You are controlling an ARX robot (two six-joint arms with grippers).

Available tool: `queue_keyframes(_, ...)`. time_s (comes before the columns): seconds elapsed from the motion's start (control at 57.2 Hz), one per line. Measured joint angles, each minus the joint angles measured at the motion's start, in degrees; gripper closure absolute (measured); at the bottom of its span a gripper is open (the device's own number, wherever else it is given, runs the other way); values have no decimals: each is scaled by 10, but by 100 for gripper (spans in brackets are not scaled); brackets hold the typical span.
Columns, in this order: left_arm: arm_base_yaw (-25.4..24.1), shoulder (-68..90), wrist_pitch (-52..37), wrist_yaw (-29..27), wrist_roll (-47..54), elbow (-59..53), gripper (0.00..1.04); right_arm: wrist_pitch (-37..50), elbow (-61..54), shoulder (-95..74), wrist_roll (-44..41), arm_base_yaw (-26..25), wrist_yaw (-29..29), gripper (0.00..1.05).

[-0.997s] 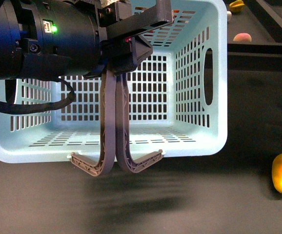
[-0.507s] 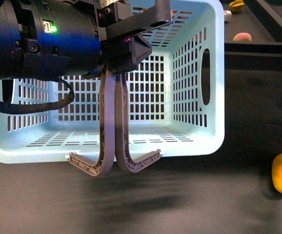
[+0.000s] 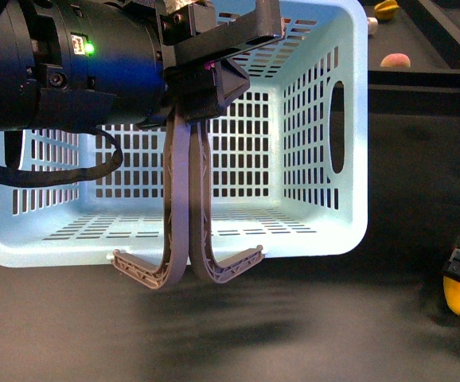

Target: Pick mango with right arm and hold basket with left

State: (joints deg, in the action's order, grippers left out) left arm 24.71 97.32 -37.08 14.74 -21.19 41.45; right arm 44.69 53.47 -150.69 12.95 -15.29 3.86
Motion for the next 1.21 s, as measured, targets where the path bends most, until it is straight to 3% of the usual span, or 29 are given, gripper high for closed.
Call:
queue_keyframes(0.42, 0, 0, 0, 0, 0, 0, 96, -16, 45, -45, 1, 6, 18, 9)
queue_keyframes(0.629, 0, 0, 0, 0, 0, 0, 96, -16, 49, -49, -8, 8, 26, 37)
queue_keyframes(0.699, 0, 0, 0, 0, 0, 0, 96, -17, 49, -49, -10, 8, 26, 42)
queue_keyframes(0.944, 0, 0, 0, 0, 0, 0, 96, -22, 42, -32, -10, 2, 13, 45)
queue_keyframes(1.206, 0, 0, 0, -1, 0, 0, 96, -26, -28, 101, 13, 12, -36, 45)
